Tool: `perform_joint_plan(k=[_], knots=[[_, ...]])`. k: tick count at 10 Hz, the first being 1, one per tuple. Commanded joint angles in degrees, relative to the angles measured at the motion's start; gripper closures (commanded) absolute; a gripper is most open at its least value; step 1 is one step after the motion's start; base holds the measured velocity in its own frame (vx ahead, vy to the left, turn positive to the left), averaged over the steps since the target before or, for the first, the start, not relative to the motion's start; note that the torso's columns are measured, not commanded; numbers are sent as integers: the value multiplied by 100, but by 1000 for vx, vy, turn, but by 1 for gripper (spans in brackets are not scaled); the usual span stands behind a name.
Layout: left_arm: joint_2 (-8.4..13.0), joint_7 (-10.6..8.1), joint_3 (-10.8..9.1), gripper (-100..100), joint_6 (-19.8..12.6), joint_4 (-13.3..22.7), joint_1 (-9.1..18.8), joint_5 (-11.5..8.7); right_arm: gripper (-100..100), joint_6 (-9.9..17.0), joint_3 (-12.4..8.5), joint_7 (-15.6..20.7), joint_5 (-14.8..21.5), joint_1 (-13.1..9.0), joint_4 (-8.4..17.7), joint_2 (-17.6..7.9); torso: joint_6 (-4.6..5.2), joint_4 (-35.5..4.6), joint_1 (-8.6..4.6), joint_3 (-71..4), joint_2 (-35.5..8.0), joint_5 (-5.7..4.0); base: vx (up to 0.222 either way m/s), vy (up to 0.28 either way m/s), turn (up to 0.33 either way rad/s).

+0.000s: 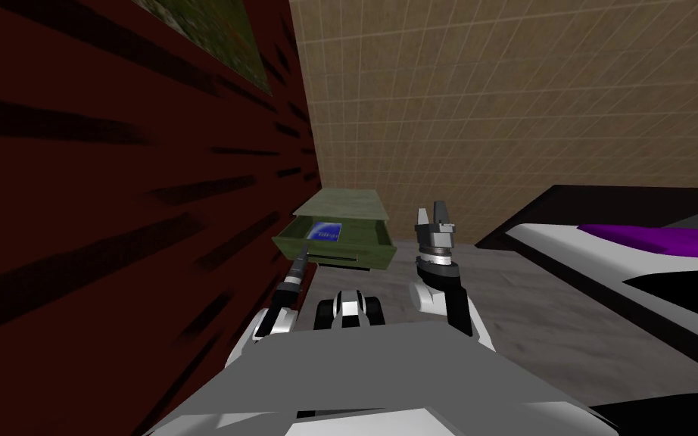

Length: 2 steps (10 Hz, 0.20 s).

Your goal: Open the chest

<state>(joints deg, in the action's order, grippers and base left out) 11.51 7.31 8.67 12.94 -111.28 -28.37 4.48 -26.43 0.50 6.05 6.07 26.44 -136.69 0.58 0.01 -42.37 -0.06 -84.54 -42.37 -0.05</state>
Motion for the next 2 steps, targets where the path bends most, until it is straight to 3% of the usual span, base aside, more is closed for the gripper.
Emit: perform_joint_plan(k=[1,2], knots=[[0,0,0,0,-4,4,-3,0,0,0,0,0,0,0,0,0,0,3,2,-2,4,2,0,0,0],[1,0,-1,0,-6,7,-5,0,0,0,0,0,0,0,0,0,0,5,3,-3,6,3,0,0,0]])
